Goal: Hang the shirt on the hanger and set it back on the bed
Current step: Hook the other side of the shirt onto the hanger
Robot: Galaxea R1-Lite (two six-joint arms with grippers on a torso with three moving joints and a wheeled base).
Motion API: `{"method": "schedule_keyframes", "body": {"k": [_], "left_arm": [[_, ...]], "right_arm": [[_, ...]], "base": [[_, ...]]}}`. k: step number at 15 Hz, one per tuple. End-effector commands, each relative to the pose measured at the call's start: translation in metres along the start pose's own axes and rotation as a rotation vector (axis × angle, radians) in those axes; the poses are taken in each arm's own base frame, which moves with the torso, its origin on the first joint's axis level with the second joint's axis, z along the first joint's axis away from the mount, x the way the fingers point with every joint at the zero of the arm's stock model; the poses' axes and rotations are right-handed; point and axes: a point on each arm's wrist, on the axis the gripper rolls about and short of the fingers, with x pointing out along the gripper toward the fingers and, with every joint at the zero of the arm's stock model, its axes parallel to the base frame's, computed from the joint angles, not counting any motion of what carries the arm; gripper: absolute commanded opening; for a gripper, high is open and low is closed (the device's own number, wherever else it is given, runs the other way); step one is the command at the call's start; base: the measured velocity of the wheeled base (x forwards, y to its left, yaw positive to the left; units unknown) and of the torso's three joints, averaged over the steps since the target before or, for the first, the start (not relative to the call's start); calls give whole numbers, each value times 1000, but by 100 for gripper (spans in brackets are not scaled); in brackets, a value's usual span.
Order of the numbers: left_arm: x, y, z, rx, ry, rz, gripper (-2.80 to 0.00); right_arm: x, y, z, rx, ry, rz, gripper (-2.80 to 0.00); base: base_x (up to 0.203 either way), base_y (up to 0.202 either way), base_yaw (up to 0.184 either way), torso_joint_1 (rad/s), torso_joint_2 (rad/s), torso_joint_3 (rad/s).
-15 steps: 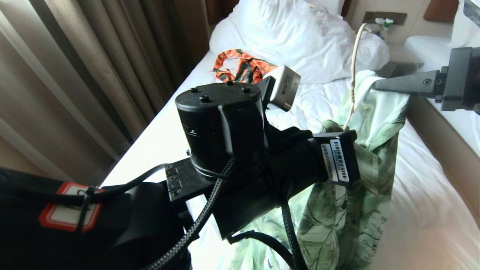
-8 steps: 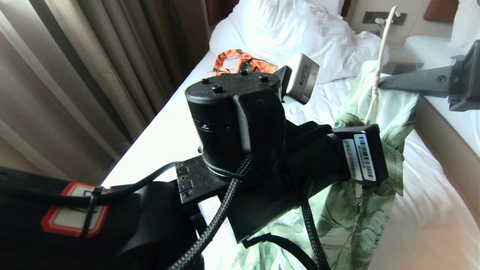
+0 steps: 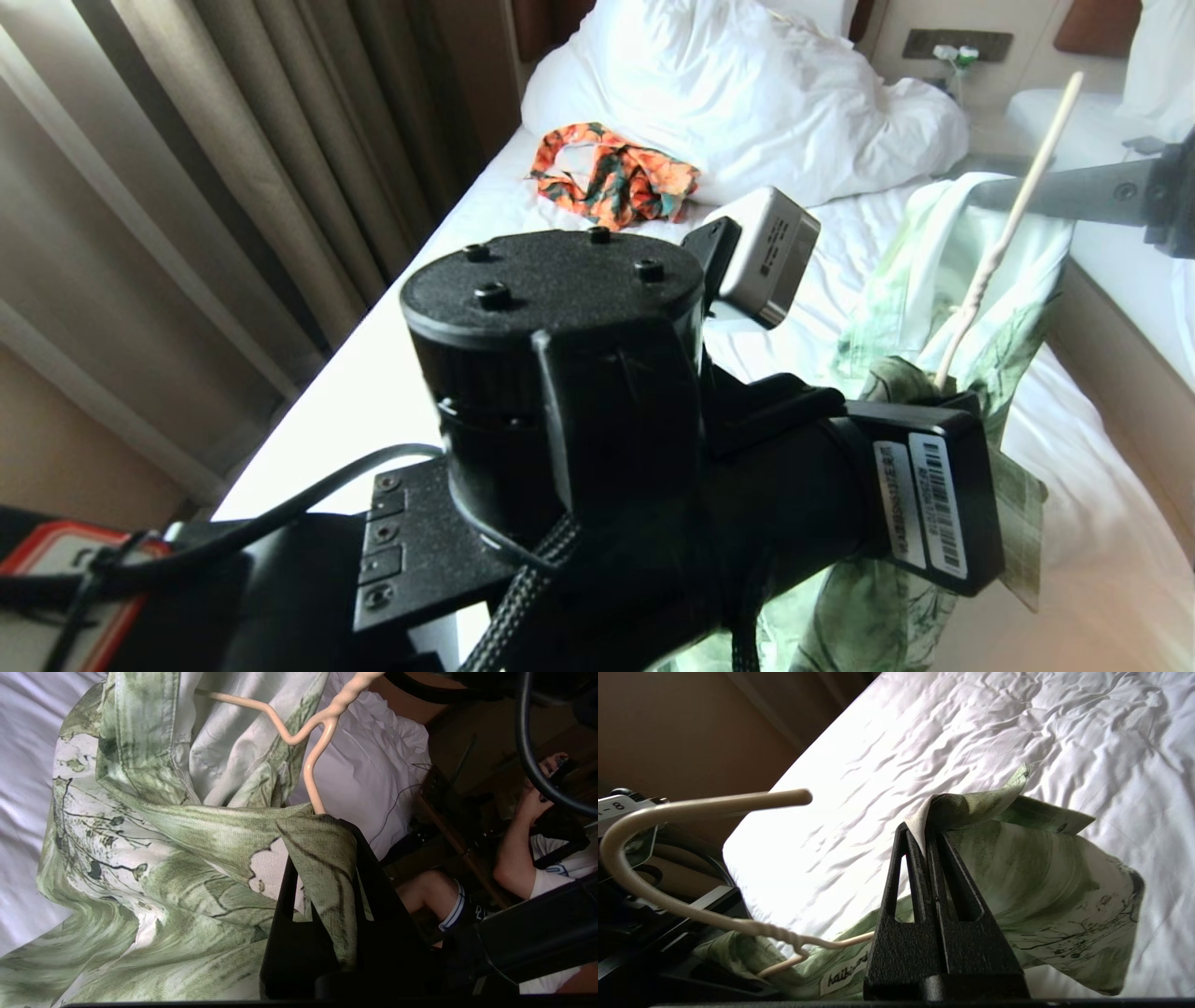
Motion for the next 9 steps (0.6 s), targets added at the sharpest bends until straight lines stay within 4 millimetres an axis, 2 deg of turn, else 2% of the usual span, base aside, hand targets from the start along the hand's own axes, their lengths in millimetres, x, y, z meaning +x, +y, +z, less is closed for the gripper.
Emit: {"method": "schedule_keyframes", "body": {"k": [1, 6, 9], "left_arm": [[-4, -5, -2, -3, 15, -13, -280], [14, -7, -27, -7, 90, -17, -280], [26, -6, -36, -6, 117, -9, -280]], "right_arm": [[4, -4, -1, -22, 8, -7, -280], [0, 0, 0, -87, 8, 54, -280], [-3, 2, -2, -112, 26, 71, -280]], "base": [[0, 0, 0, 0, 0, 0], [0, 0, 0, 0, 0, 0], [0, 0, 0, 0, 0, 0]]}}
